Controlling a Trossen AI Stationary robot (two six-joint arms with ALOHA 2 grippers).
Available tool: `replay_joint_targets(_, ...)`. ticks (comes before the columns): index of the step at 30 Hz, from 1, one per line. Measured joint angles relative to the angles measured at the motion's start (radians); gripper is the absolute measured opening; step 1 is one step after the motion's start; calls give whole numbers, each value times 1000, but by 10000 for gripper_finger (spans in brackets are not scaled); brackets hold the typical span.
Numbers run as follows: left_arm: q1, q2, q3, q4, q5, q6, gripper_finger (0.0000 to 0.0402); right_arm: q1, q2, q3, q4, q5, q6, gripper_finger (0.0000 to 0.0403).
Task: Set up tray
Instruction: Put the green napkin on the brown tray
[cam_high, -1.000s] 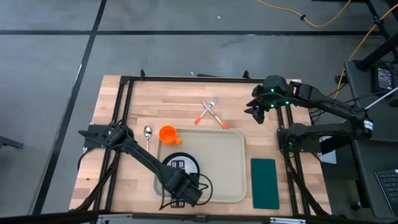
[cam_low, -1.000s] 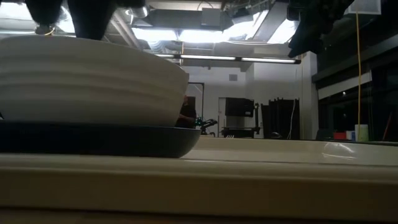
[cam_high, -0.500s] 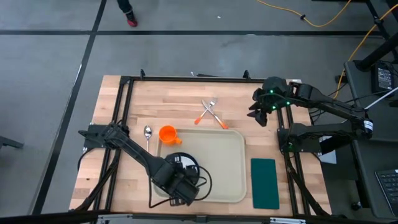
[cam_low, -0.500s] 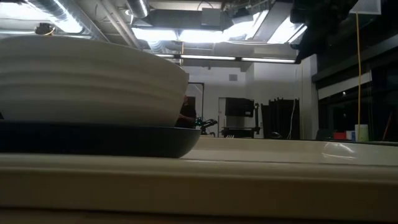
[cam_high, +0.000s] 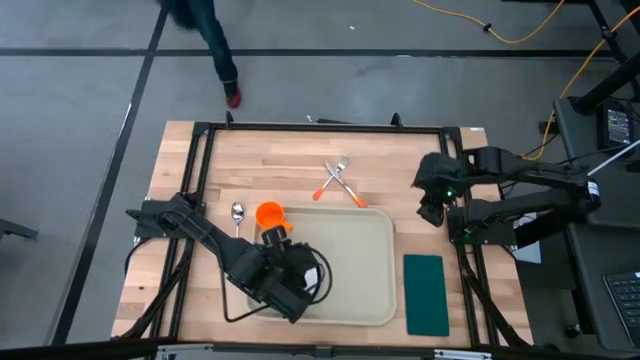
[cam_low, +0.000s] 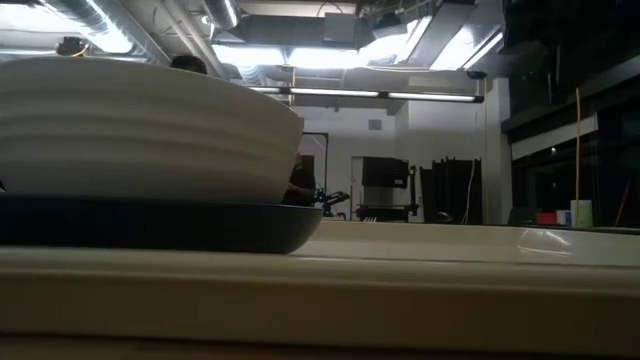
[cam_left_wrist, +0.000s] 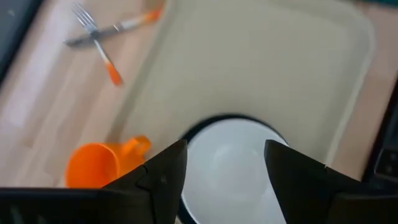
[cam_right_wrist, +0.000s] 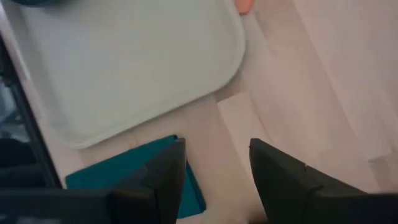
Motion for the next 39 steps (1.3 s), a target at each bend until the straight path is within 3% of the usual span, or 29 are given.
replay_joint_targets(4,-10,-62,0,0,-123,0,204,144,-22,-12,25,66,101,181)
replay_joint_targets(12,-40,-186,-1,0,-364,3,200,371,-93,-314,211,-41,353,182)
replay_joint_targets(18,-32,-230,-1,0,-383,60,200,438,-120,-447,244,-83,562,182)
replay_joint_targets(26,-10,-236,-2,0,-389,89,200,463,-124,-505,312,-93,709,185)
replay_joint_targets(39,-18,-236,-2,0,-387,68,200,470,-121,-593,432,-113,824,287)
